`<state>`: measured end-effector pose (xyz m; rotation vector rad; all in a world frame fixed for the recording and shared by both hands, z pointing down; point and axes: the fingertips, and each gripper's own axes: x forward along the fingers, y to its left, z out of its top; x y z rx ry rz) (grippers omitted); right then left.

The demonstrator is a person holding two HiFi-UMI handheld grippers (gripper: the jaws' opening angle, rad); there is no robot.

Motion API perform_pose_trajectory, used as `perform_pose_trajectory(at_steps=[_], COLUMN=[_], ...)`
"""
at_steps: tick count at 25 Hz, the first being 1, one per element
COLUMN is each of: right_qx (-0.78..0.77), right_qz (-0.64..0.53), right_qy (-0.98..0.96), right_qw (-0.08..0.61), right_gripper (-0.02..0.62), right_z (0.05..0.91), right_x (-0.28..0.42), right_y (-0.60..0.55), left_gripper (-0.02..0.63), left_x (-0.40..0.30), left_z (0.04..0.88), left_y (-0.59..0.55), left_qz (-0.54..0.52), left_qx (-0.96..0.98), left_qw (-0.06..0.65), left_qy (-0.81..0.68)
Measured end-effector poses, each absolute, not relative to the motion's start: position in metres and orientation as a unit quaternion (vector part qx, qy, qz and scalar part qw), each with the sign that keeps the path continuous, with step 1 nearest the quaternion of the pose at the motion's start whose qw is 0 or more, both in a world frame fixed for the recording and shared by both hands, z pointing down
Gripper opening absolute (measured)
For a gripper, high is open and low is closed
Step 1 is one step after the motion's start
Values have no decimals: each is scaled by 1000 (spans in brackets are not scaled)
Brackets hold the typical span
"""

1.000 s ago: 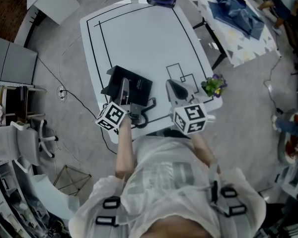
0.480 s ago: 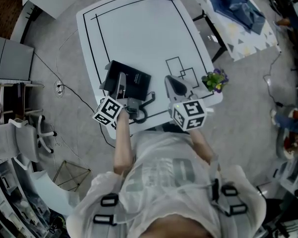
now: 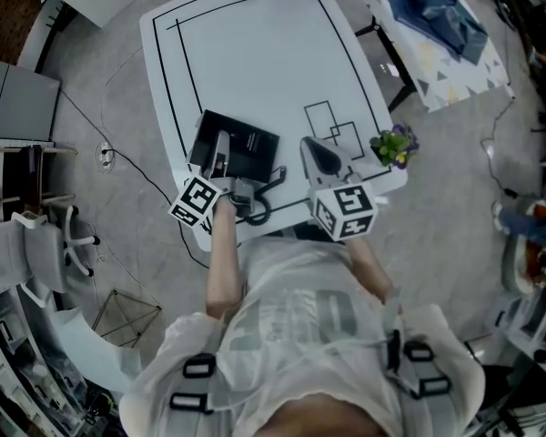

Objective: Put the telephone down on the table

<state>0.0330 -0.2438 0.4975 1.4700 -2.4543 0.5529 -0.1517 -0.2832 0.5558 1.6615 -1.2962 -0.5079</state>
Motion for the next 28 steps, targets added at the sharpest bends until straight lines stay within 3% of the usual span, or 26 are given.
perform_pose_trajectory(at_steps=[28], right_qx=[512], right_qz=[207], right_qy=[-827], right_qw=[102], right_gripper=[8], right_z=[500], right_x=[46], right_y=[-237], left_gripper=[160], left_x=[-163], left_z=[569], left_y=[-273], left_qz=[-269], left_qx=[642], left_qw=[489], left_qy=[-526])
